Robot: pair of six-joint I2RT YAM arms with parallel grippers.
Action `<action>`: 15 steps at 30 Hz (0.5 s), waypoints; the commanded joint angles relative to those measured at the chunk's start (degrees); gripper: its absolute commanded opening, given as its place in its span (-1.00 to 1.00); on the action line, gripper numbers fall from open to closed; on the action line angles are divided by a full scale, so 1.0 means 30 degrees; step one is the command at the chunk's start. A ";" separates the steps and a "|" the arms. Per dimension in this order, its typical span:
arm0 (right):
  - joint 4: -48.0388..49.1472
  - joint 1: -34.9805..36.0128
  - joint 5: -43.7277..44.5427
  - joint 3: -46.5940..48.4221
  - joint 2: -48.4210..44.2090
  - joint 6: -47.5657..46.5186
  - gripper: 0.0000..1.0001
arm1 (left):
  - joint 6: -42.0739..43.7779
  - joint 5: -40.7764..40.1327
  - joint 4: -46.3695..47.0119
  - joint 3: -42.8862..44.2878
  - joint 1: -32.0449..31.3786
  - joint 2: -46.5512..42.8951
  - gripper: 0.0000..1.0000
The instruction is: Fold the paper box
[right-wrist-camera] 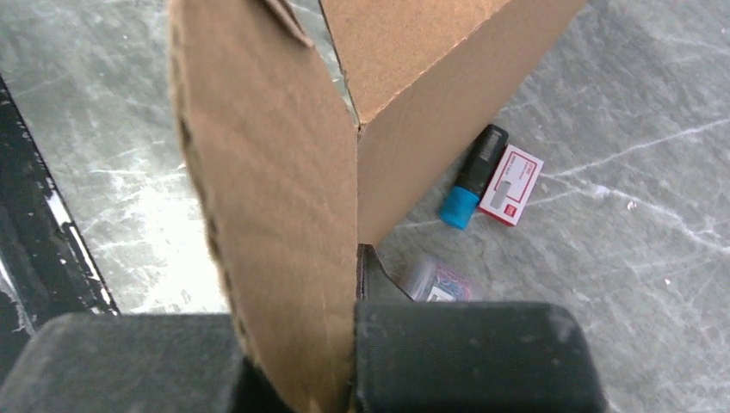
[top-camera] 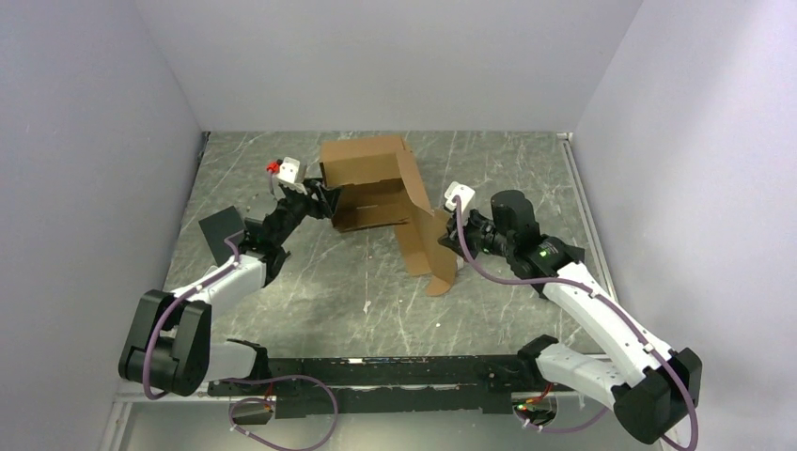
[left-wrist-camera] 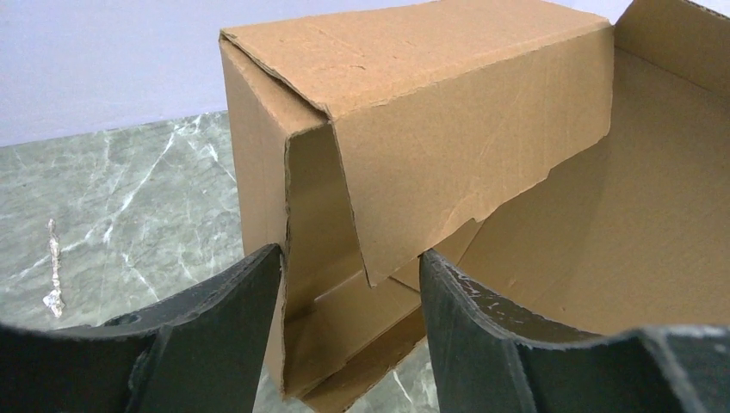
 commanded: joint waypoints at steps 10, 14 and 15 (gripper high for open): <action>0.2187 -0.0418 0.1829 -0.1397 -0.0642 0.0227 -1.00 | -0.1517 0.1464 0.0504 -0.0913 0.1417 -0.1650 0.50; 0.2357 -0.0493 0.2245 -0.1457 -0.0600 0.0360 -1.00 | -0.1955 0.1876 0.0615 -0.1222 0.1827 -0.1888 0.57; 0.2377 -0.0519 0.2334 -0.1463 -0.0591 0.0399 -1.00 | -0.2013 0.1942 0.0569 -0.1281 0.1896 -0.1971 0.58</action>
